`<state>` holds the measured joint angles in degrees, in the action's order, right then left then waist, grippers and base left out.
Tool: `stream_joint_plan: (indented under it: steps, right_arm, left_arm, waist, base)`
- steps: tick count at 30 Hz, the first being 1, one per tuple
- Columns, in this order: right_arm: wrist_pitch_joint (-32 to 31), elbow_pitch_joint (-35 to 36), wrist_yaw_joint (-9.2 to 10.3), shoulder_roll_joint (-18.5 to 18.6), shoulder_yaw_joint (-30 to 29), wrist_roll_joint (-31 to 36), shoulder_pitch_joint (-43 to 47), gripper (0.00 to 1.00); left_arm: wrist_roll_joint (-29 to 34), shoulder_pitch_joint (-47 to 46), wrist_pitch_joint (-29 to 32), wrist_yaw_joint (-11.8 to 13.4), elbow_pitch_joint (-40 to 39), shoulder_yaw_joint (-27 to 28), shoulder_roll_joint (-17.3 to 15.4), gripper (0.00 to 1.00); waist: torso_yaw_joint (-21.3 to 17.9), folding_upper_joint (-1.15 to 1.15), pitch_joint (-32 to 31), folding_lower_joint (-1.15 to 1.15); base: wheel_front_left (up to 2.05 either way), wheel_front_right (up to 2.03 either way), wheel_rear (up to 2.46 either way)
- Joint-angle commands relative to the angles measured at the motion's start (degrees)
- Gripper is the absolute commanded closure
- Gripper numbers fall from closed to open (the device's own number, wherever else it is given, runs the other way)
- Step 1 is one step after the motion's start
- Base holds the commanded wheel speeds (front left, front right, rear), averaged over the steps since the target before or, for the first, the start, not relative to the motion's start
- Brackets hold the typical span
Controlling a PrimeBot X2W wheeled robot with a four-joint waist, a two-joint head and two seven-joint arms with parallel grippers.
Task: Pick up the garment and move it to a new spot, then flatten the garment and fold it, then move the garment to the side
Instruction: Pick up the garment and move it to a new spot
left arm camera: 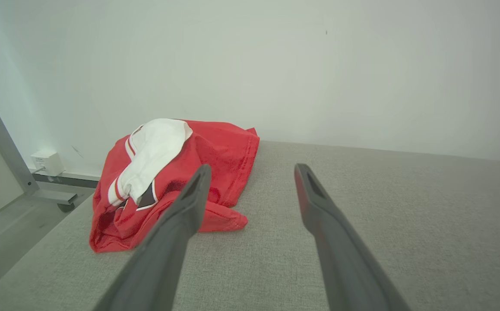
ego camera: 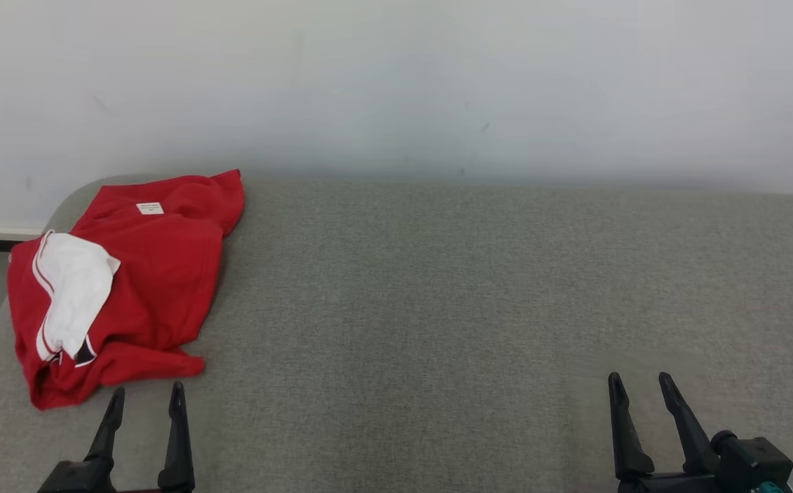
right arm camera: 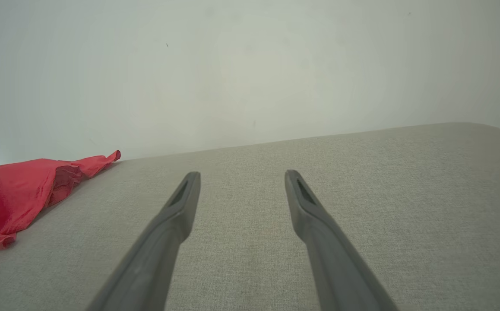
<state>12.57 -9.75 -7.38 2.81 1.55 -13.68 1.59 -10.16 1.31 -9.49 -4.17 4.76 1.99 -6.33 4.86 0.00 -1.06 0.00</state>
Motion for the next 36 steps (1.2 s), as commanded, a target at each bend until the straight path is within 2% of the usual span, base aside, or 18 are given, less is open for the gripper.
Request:
stream_joint_plan:
  steps: [1,14,24,36]
  right_arm:
    - [0.1,-0.1,-0.20,0.1,0.2,-0.4,0.6,0.00]
    - [0.6,-1.2,-0.20,0.1,0.9,-1.0,0.3,0.00]
    - [0.5,-1.2,-0.20,0.1,1.1,-0.5,-0.5,0.00]
    - [0.5,-1.8,-0.20,0.1,2.1,-0.5,-1.3,0.00]
  left_arm:
    - [0.0,0.0,0.1,0.3,0.0,0.1,-0.3,0.00]
    - [-0.5,0.6,-0.1,1.4,0.1,0.2,-1.0,0.00]
    - [-1.3,0.0,-1.0,1.9,0.8,0.0,-0.7,0.00]
    - [-2.0,-0.6,-2.2,2.7,1.9,0.6,-1.3,0.00]
  waist:
    - [2.3,0.00,0.0,0.00]
    - [12.1,0.00,0.8,0.00]
    - [18.1,0.00,2.3,0.00]
    - [22.3,0.00,2.8,0.00]
  base:
    - [0.00,0.00,0.00]
    - [0.00,0.00,0.00]
    - [0.00,0.00,0.00]
    - [0.00,0.00,0.00]
